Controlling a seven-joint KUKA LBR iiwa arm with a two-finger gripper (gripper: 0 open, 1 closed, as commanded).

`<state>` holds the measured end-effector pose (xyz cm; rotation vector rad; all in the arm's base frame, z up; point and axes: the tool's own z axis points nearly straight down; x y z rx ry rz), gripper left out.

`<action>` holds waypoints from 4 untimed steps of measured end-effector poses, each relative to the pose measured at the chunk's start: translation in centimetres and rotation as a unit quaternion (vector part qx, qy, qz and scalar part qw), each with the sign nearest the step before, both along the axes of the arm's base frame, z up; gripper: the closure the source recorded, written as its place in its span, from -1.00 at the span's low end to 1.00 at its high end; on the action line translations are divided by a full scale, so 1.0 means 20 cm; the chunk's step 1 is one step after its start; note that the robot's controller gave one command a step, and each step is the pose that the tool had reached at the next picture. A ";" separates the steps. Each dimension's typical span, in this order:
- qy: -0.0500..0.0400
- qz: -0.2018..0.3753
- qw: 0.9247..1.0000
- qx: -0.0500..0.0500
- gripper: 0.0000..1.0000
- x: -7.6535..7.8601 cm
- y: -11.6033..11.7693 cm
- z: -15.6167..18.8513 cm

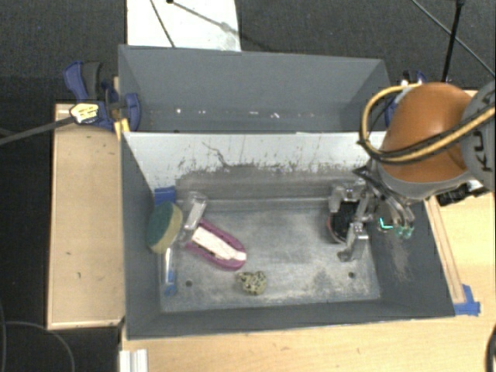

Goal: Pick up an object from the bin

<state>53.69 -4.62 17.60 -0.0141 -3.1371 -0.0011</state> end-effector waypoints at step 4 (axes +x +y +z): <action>-0.006 0.262 0.965 -0.001 1.00 0.13 -0.25 0.02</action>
Offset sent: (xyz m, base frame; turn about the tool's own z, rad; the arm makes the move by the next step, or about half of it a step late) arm 0.0286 -0.0609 -0.0862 0.0149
